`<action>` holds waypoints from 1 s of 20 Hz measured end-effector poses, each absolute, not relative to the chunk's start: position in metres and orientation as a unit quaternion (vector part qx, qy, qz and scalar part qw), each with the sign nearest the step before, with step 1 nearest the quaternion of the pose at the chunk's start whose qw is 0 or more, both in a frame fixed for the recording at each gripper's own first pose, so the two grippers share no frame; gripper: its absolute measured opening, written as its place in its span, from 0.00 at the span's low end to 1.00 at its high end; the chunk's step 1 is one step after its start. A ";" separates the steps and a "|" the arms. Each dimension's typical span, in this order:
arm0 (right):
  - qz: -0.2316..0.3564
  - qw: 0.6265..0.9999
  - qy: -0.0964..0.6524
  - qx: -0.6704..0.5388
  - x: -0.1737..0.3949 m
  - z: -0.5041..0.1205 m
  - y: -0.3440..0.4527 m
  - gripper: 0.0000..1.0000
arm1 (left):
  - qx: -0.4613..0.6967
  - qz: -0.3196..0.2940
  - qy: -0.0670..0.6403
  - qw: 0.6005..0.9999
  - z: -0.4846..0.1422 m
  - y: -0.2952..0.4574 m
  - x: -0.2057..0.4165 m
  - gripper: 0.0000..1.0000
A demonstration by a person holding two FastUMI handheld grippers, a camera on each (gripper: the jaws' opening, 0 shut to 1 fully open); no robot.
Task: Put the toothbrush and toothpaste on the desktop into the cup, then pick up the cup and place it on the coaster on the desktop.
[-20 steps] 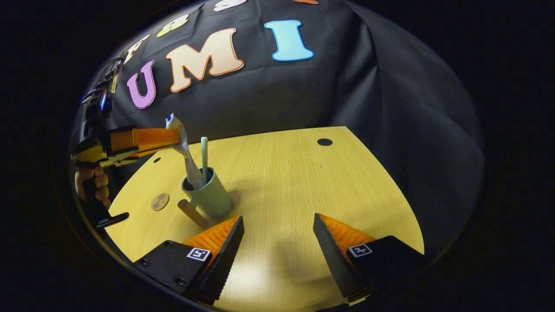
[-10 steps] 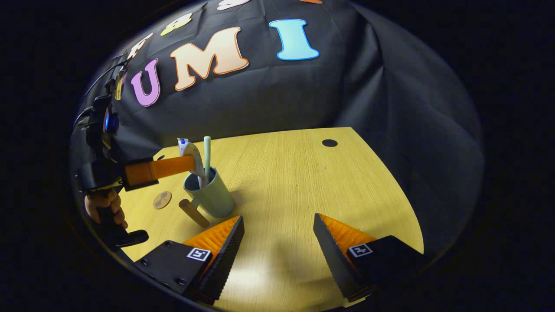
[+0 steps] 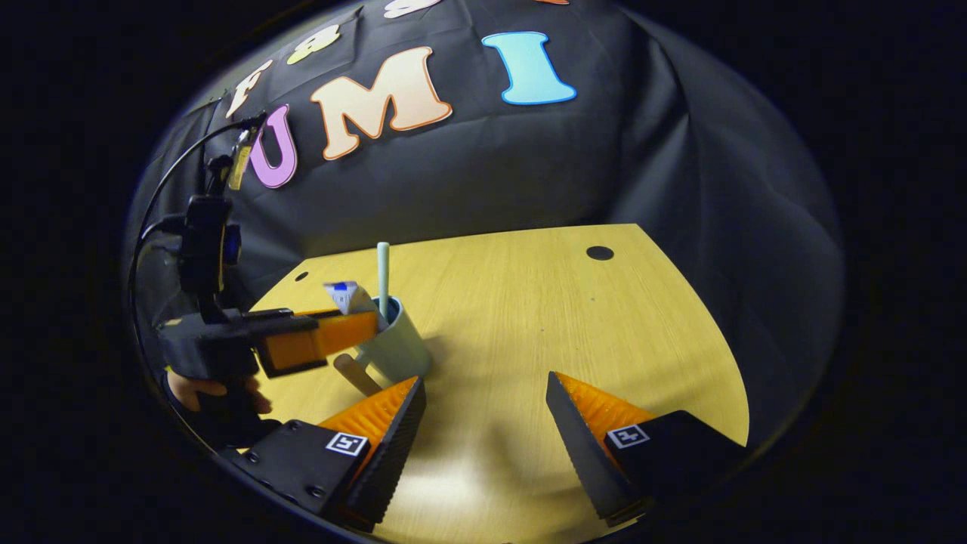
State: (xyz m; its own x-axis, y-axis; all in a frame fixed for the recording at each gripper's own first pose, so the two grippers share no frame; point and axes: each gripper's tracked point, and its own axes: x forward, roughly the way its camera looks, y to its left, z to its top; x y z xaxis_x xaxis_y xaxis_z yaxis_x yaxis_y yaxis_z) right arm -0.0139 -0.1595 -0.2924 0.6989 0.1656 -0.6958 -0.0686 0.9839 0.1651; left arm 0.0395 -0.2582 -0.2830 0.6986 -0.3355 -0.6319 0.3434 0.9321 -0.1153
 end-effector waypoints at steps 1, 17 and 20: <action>0.071 0.920 0.381 0.062 -0.010 -0.289 -0.152 0.99 | 0.013 -0.187 0.328 0.926 -0.275 -0.258 0.043 0.55; 0.116 0.836 0.536 0.027 0.004 -0.312 -0.036 0.99 | 0.019 -0.106 0.261 0.959 -0.217 -0.094 0.024 0.95; 0.108 0.819 0.563 0.021 0.007 -0.327 -0.025 0.99 | 0.020 -0.085 0.256 0.963 -0.213 -0.061 0.017 0.95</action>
